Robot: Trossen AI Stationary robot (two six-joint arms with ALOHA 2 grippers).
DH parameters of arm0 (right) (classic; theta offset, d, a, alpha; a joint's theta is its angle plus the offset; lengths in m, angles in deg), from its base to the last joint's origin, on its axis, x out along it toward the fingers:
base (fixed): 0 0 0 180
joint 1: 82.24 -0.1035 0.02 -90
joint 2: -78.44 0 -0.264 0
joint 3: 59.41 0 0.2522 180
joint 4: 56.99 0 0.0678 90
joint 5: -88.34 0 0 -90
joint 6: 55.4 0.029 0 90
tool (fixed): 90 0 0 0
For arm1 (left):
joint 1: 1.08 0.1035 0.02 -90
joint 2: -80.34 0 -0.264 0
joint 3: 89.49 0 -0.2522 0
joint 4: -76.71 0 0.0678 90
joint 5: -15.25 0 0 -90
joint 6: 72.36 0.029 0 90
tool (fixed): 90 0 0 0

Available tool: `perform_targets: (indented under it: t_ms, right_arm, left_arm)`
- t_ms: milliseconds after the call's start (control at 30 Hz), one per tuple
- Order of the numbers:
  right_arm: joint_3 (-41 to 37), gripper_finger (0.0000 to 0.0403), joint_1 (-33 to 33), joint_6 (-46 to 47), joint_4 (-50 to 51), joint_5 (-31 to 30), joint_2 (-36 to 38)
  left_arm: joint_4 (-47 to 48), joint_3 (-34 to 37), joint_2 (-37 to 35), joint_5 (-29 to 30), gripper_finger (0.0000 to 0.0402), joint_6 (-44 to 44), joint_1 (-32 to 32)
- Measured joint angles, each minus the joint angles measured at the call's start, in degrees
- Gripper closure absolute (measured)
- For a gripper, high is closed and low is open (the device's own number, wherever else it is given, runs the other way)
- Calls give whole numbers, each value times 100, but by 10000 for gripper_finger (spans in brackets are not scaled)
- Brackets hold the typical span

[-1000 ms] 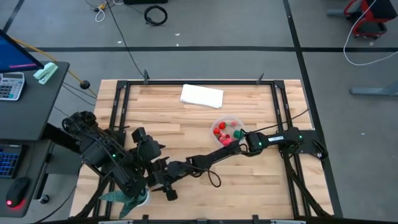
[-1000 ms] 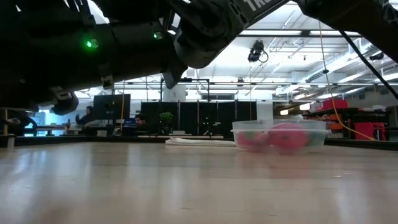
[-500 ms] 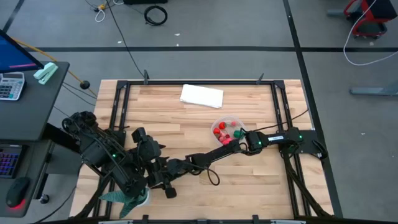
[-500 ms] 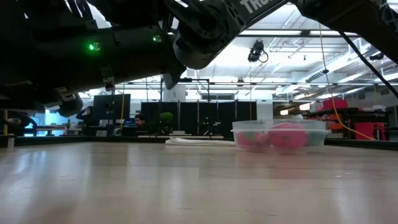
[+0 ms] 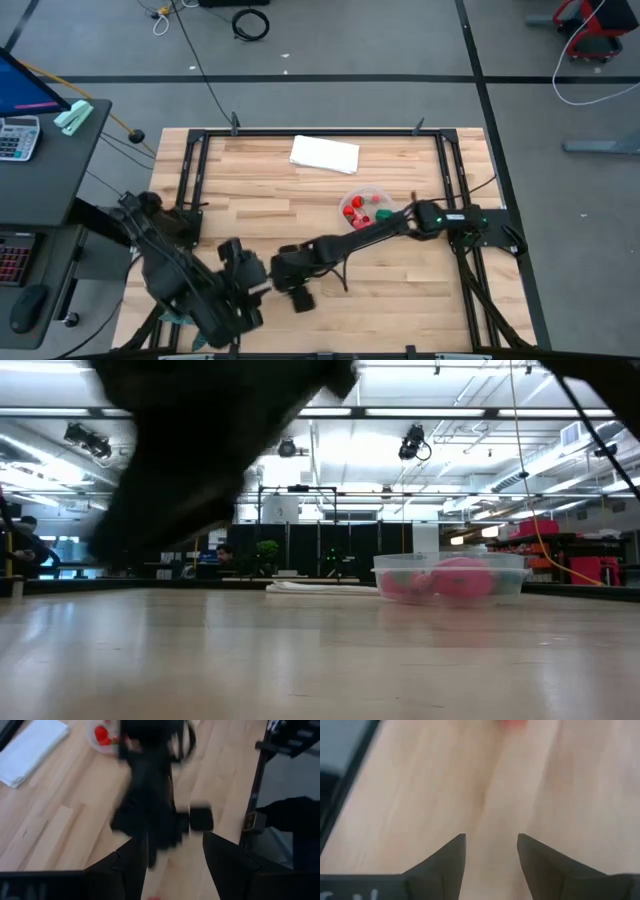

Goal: Pick and placing Produce into tupperware
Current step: Put the pink peach into the transparent bin

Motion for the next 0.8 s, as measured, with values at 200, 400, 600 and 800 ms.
perform_targets:
  t_ms: [200, 400, 600, 800]
  right_arm:
    - [-4, 215, -165, -25, 2790, -215, 1010]
    - [-5, 215, -512, 418, 4638, -1167, 1997]
    - [-280, 215, -1120, 1633, 5096, -2768, 3233]
    - [-1604, 215, -2022, 3275, 4919, -5495, 4685]
  left_arm:
    - [146, 0, 542, -7, 212, -145, -37]
    - [136, 4, 880, -27, 222, -1148, 382]
    - [132, 6, 1224, -1308, 232, -1212, 845]
    - [134, 17, 1833, -2026, 216, -1069, 932]
